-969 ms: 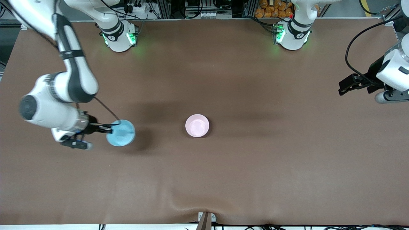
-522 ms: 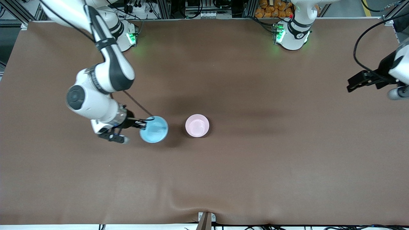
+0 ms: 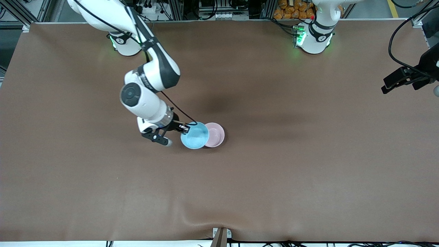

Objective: Stack pink and blue bowls on white bowl
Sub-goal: 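Carry the blue bowl with the right gripper over the pink bowl, then lower the blue bowl into the pink bowl and open the right gripper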

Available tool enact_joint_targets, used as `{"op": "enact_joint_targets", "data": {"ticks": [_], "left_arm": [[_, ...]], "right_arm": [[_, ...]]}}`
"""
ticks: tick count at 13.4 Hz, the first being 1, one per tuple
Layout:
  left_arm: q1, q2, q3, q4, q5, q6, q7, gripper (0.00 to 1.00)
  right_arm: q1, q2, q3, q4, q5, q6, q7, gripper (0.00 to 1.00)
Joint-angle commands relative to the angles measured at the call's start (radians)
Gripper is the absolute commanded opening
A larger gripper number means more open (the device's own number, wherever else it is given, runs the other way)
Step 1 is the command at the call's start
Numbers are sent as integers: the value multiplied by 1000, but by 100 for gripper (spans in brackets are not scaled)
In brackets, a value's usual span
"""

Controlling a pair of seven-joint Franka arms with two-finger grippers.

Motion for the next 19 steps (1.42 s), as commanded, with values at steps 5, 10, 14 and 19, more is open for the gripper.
{"op": "enact_joint_targets", "data": {"ticks": [5,10,14,19], "left_arm": [[8,1,-10,55,22,-10,8,100],[8,-1,-17,55,17,-10,1,100],[2,-4,-29,86,12,-13,1,100],[2,-2,-55,86,9,-13,7,100]], "right_arm": [[72,49,-14,13,25,74,136,0],[129,83,-16,13,23,107,231,0],[127,96,-16,13,22,131,233,0],[132,107,-16,9,22,130,248,0]]}}
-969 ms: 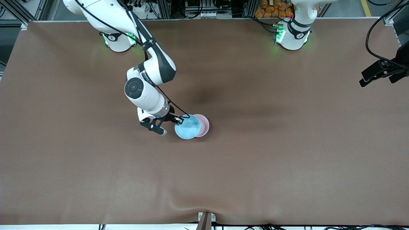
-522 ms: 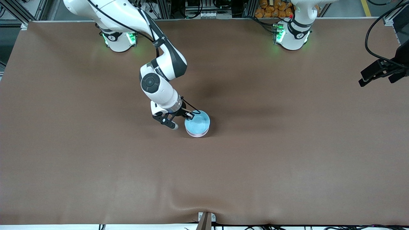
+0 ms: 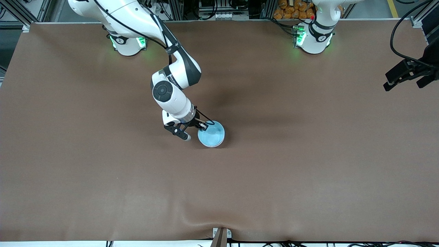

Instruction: Stack pink and blue bowls on white bowl

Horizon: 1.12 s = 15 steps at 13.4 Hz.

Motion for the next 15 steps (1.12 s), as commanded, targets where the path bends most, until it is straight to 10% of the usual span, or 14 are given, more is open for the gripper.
{"op": "enact_joint_targets", "data": {"ticks": [1,2,4,15], "left_arm": [[4,-1,-28,15,6,-14,5,100],[4,1,-37,15,8,-14,2,100],[4,5,-43,15,9,-14,2,100],[9,18,-41,12,3,-14,1,100]], "right_arm": [[13,10,-7,7,20,4,16,0],[12,10,-7,8,20,1,16,4],[3,7,-9,11,20,-5,15,99],[-264,-197,-43,11,6,-387,-475,100]]}}
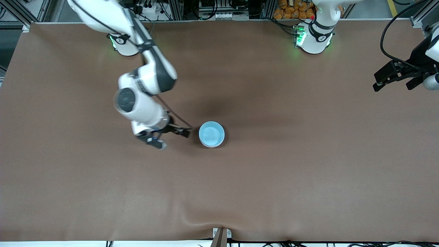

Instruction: Stack pink and blue bowls on white bowl

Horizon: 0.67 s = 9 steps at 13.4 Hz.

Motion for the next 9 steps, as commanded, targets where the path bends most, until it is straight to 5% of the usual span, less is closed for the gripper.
{"op": "enact_joint_targets", "data": {"ticks": [1,6,9], "left_arm": [[6,12,-6,13,3,-12,1,100],[6,18,-6,13,5,-9,1,100],[7,18,-6,14,3,-7,-1,100]], "right_arm": [[-115,-76,14,-34,6,-88,-183,100],[-262,-214,15,-86,-150,-201,-281,100],[-376,-296,23,-88,-167,-295,-401,100]]}}
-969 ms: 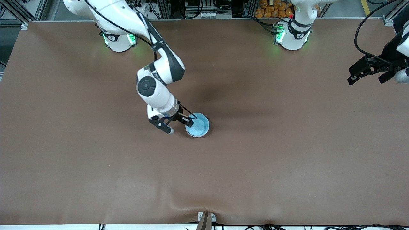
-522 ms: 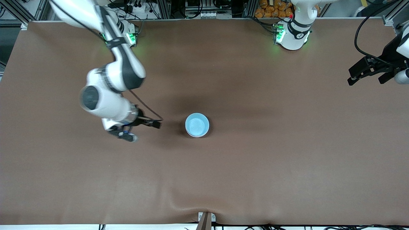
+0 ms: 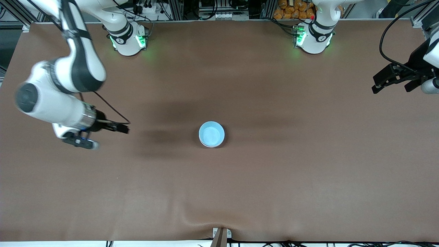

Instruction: Stack pink and blue bowls on white bowl

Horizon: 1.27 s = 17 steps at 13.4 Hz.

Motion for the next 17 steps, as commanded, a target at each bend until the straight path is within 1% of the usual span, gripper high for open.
{"op": "enact_joint_targets", "data": {"ticks": [1,2,4,5,6,8,11,14,17], "left_arm": [[7,5,-6,15,3,-7,-1,100],[7,5,-6,15,3,-7,1,100],[8,5,-6,13,3,-7,-1,100],[8,5,-6,13,3,-7,-1,100],[8,5,-6,13,3,-7,-1,100],[8,5,-6,13,3,-7,-1,100],[8,5,-6,12,3,-7,-1,100],[8,6,-6,12,3,-9,-1,100],[8,6,-6,12,3,-7,-1,100]], "right_arm": [[-122,-112,36,-47,-25,-70,-108,100],[-166,-135,59,-47,-26,-88,-159,100],[-232,-166,84,-31,-45,-152,-242,100],[-255,-174,96,-2,-69,-198,-271,100],[-274,-175,105,50,-101,-261,-291,100],[-282,-174,111,148,-143,-370,-297,100],[-282,-175,110,237,-154,-468,-329,100],[-279,-179,108,283,-157,-498,-332,100],[-276,-182,110,300,-157,-531,-323,100]]}}
